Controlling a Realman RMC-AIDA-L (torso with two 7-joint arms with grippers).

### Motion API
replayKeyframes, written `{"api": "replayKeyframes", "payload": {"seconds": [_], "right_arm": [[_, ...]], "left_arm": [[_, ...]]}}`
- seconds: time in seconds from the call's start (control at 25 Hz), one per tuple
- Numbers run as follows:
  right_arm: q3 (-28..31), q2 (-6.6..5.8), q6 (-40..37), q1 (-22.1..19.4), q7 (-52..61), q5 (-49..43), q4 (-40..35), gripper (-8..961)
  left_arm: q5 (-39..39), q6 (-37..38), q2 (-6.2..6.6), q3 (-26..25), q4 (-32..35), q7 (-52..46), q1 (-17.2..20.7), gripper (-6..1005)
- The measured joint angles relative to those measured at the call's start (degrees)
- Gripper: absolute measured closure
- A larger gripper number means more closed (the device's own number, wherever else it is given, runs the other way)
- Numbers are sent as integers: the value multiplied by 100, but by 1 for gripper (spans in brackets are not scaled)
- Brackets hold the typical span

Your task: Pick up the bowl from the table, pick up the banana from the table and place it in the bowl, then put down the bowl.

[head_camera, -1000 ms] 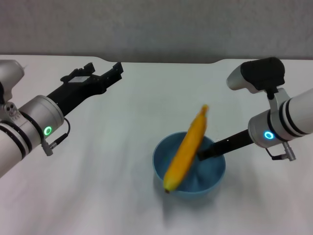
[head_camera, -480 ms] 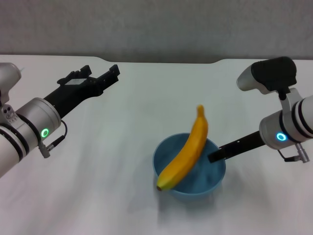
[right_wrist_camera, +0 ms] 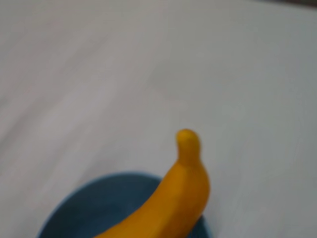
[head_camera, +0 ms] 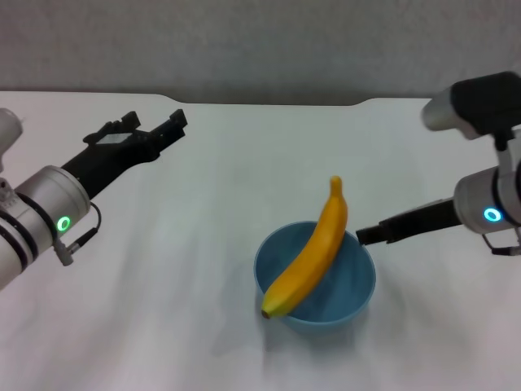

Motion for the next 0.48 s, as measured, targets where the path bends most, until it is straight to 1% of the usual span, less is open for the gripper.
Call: {"api": "replayKeyframes", "payload": {"seconds": [0.08, 0.16, 0.28, 0.36, 0.48], "right_arm": [[36, 2, -142, -261, -45, 13, -375, 346], [43, 4, -247, -334, -92, 34, -448, 347], [31, 13, -824, -634, -409, 240, -591, 349], [-9, 19, -1298, -890, -795, 572, -620, 350], [-102, 31, -2126, -1362, -1789, 1513, -625, 351]], "left_arm": [[0, -113, 0, -74, 6, 23, 53, 102], [1, -231, 0, -155, 18, 50, 120, 102], [4, -344, -1, -338, 147, 114, 186, 103], [4, -448, -2, -470, 361, 143, 183, 103], [1, -717, -12, -723, 703, 210, 159, 103]]}}
